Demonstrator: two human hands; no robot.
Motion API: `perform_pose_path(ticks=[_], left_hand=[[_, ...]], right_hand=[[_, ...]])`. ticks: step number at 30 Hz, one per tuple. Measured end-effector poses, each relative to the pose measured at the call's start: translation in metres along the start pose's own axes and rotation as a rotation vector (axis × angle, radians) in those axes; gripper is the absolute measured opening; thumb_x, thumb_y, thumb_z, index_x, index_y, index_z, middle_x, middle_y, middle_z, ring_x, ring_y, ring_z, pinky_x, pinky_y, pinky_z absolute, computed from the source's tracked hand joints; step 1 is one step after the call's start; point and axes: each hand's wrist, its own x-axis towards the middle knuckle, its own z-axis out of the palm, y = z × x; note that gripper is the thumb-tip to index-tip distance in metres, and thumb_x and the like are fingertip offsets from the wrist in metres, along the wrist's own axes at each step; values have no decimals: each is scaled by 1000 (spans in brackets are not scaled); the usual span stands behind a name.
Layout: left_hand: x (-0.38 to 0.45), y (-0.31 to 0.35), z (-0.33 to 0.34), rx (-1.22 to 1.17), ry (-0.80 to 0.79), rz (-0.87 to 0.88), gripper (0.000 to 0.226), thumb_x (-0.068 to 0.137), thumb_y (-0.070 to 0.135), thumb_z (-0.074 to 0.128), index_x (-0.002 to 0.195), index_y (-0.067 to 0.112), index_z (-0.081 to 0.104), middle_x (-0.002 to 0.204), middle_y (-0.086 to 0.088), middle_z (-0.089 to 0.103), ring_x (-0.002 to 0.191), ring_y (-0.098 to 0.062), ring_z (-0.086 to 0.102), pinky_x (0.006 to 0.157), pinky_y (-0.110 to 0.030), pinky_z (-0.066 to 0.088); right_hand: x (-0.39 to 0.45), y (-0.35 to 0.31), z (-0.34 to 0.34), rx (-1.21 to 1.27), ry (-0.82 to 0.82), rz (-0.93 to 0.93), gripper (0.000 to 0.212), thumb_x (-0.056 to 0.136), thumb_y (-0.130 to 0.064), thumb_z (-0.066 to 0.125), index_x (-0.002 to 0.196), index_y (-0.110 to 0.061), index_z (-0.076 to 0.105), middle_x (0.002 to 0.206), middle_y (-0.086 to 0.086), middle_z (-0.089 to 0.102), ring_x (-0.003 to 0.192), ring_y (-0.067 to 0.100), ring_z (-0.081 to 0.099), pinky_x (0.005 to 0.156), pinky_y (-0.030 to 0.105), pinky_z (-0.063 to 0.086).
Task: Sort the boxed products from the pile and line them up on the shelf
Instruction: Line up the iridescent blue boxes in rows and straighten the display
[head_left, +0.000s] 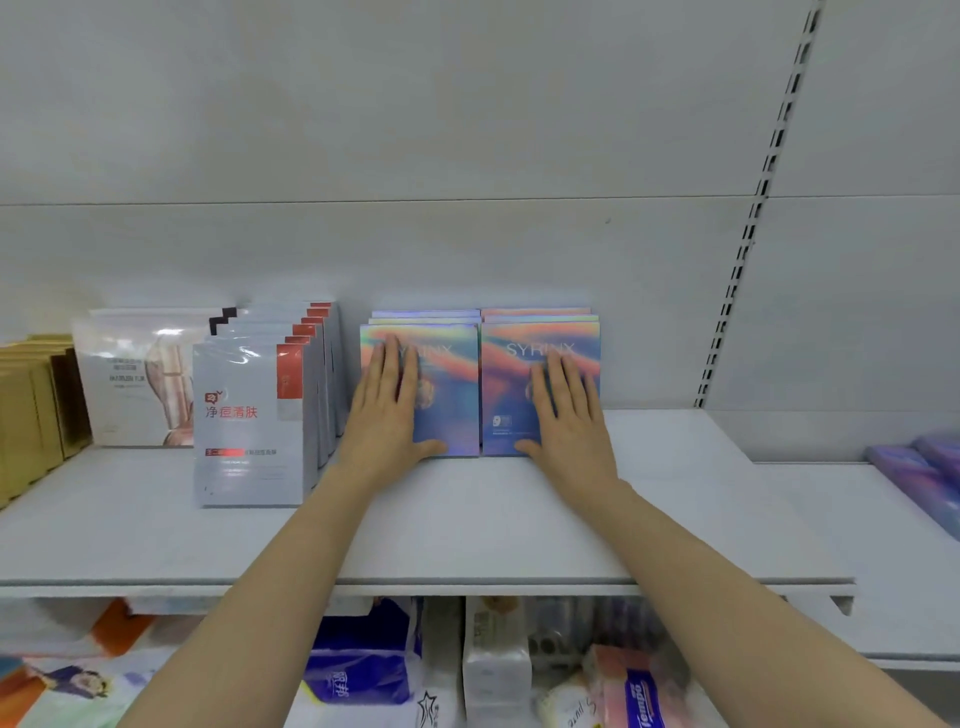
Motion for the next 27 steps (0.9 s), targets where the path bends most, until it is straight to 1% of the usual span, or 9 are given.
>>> perform_pose_path(ticks=[5, 7, 9, 11, 13, 15, 19, 23, 27], left_hand=[[0, 15, -9, 25, -18, -41, 127, 75, 59, 73, 153, 7, -12, 161, -14, -19, 149, -32, -17, 120, -40, -3], [0, 27, -14, 15, 21, -33, 114, 80, 55, 71, 156, 8, -1, 163, -13, -12, 150, -33, -9, 121, -44, 3], [3, 43, -21, 2, 111, 52, 100, 81, 49, 72, 155, 9, 20, 164, -14, 6, 150, -36, 6, 119, -49, 14], [9, 63, -27, -11, 195, 157, 85, 80, 45, 74, 148, 9, 39, 157, -15, 29, 144, -37, 27, 115, -50, 26], [15, 88, -32, -18, 237, 251, 70, 81, 42, 73, 137, 7, 52, 146, -15, 47, 133, -37, 43, 109, -46, 34], [18, 119, -38, -47, 247, 329, 56, 81, 38, 72, 128, 10, 59, 134, -11, 57, 121, -33, 53, 102, -40, 38], [17, 188, -41, -93, 157, 413, 47, 82, 31, 71, 124, 13, 62, 125, -8, 61, 116, -31, 55, 97, -36, 35], [20, 266, -35, -117, 93, 479, 47, 89, 30, 64, 130, 9, 58, 136, -11, 56, 125, -32, 48, 103, -39, 32], [28, 354, -24, -181, 59, 549, 49, 97, 32, 53, 141, 13, 47, 148, -6, 44, 137, -26, 35, 112, -35, 22]], right_hand=[[-1, 3, -6, 7, 18, -34, 110, 63, -44, 86, 150, -4, 31, 158, 19, 24, 146, 35, 24, 116, 47, 22], [-4, 7, -12, 26, 38, -40, 106, 65, -40, 86, 150, -4, 32, 157, 17, 27, 145, 34, 27, 115, 44, 23], [-9, 13, -21, 53, 89, -33, 99, 67, -34, 85, 147, -2, 37, 154, 16, 35, 141, 34, 35, 113, 44, 24], [-17, 23, -33, 91, 165, -9, 87, 71, -27, 83, 143, -1, 42, 146, 15, 46, 133, 32, 45, 108, 44, 34], [-29, 37, -46, 120, 273, 25, 68, 77, -23, 78, 135, -1, 52, 128, 12, 60, 116, 30, 58, 98, 41, 45], [-44, 56, -61, 123, 374, 61, 49, 84, -25, 66, 127, -3, 59, 113, 9, 67, 102, 28, 62, 91, 35, 43], [-79, 106, -85, 99, 427, 142, 38, 88, -30, 59, 118, -7, 65, 106, 6, 69, 95, 25, 63, 86, 34, 43], [-115, 171, -103, 67, 418, 240, 37, 89, -30, 57, 116, -7, 67, 106, 8, 71, 94, 28, 65, 84, 36, 46], [-153, 240, -113, 17, 387, 337, 36, 89, -31, 57, 113, -7, 68, 104, 9, 72, 91, 29, 67, 79, 37, 50]])
